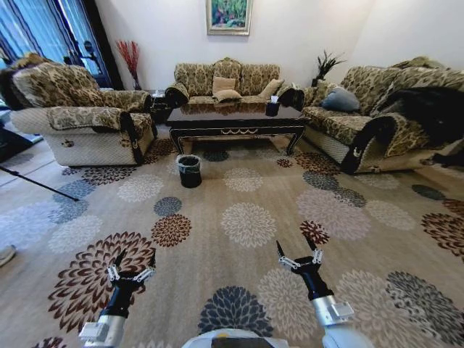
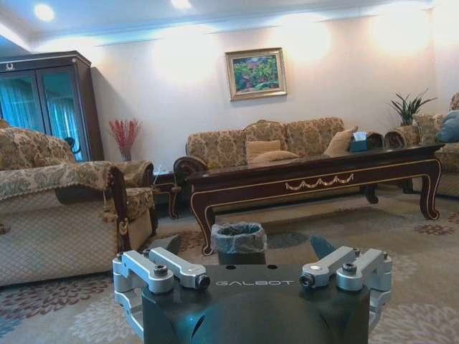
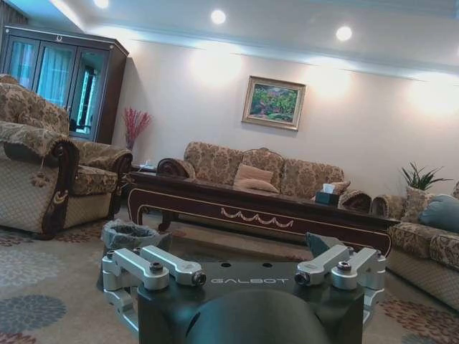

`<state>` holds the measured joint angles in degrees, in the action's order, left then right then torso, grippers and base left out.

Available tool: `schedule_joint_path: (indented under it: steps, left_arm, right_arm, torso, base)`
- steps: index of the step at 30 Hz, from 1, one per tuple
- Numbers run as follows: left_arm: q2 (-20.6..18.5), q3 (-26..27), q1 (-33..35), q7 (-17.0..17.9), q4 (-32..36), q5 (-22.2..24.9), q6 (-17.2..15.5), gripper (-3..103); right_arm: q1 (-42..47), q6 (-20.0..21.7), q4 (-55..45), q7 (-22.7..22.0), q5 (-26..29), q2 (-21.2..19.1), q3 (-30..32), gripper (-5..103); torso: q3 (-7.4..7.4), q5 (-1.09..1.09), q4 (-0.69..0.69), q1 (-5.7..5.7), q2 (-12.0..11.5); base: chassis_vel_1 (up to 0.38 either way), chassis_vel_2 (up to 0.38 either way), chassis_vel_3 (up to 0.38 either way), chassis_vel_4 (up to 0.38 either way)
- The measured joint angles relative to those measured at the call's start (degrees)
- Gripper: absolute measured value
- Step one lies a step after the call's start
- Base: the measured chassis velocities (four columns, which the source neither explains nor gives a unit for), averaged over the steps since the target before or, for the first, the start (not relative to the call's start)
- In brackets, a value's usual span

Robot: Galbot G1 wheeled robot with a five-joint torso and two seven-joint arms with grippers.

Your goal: Move to the front of the table and pick up the trash from the floor, then place it into the trash bin.

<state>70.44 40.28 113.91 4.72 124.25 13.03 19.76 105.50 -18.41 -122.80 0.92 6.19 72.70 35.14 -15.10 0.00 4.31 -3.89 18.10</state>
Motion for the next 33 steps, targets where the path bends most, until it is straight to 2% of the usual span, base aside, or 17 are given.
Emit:
schedule_joint_path:
  steps: [33]
  left_arm:
    - [0.00, 0.00, 0.00, 0.00, 0.00, 0.00, 0.00, 100]
  right_arm:
    - [0.00, 0.00, 0.00, 0.00, 0.00, 0.00, 0.00, 100]
  torso:
    - [-5.01, 0.00, 0.00, -2.62, 7.63]
  base:
    - [0.000, 0.000, 0.000, 0.000]
